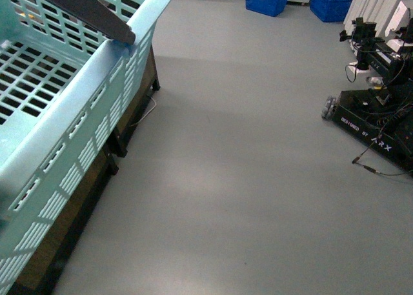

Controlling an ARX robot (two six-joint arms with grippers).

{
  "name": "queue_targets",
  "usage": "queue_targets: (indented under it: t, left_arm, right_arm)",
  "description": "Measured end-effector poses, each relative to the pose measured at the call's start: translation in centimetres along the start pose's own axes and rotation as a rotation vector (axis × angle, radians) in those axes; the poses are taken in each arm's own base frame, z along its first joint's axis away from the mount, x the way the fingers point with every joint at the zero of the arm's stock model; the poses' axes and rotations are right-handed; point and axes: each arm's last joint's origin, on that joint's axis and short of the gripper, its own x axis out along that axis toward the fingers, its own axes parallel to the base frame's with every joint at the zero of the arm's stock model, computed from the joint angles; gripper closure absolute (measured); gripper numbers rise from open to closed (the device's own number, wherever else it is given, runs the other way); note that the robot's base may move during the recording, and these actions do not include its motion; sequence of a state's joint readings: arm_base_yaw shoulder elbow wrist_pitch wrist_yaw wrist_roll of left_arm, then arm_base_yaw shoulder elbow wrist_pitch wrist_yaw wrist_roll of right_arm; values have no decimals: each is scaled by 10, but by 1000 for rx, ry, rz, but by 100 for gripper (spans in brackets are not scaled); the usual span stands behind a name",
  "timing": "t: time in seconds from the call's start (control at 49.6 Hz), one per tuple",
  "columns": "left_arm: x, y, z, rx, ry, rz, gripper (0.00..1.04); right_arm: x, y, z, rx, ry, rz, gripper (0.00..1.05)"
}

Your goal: Pick mango and avocado into basket

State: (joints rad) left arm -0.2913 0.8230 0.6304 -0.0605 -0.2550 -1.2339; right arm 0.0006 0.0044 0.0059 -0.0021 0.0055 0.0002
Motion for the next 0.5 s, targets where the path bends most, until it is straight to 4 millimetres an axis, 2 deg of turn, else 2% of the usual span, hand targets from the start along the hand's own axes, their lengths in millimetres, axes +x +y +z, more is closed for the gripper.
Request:
queue_targets:
  t: [0.504]
  left_arm:
    - [0, 1, 1, 3, -20, 9, 99]
  right_arm:
    - [0, 0, 0, 0, 0, 3, 8]
